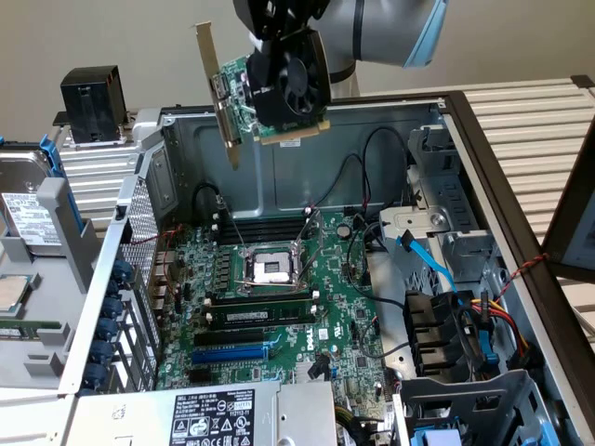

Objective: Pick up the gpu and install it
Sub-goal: 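Insert the gpu into the slot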

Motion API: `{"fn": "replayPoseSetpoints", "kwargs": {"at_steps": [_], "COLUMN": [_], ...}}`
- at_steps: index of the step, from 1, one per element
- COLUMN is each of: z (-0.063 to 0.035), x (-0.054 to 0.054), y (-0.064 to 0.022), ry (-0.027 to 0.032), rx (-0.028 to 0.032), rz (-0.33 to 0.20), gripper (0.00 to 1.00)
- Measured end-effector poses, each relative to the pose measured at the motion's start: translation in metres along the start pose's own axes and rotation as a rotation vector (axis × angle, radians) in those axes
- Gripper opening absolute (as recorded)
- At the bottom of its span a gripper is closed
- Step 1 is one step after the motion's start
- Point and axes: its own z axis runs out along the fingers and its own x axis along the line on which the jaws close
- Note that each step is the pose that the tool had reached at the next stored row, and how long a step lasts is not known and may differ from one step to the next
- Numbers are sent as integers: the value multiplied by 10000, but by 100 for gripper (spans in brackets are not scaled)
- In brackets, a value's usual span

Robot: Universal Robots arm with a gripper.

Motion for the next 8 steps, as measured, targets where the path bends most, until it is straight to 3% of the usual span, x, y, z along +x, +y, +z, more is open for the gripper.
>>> {"fn": "replayPoseSetpoints", "kwargs": {"at_steps": [8], "z": [20], "x": [-3], "y": [-6], "ry": [418], "rx": [89], "rz": [-1294], "gripper": [27]}}
